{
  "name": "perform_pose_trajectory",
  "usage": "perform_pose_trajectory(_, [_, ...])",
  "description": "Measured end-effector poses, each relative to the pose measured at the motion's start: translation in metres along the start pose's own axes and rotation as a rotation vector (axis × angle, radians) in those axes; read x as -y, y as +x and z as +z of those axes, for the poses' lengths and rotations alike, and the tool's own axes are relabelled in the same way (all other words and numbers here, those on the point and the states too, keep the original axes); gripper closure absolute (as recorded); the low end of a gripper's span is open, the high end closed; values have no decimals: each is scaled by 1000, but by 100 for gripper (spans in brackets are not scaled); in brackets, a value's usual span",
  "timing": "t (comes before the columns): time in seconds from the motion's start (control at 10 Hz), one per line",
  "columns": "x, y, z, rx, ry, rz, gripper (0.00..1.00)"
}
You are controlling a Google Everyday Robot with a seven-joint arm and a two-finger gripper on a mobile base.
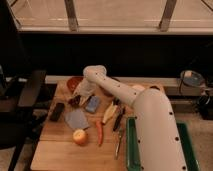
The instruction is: Place grapes in metal cup
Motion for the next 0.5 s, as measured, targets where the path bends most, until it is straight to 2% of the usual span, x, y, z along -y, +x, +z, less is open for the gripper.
perform_pose_trajectory(0.1, [1, -3, -9, -18, 17, -5, 100])
perform_pose_trajectory(0.3, [8, -15, -36, -48, 71, -32, 100])
perform_pose_trajectory(0.5, [18, -24, -71, -82, 141, -51, 100])
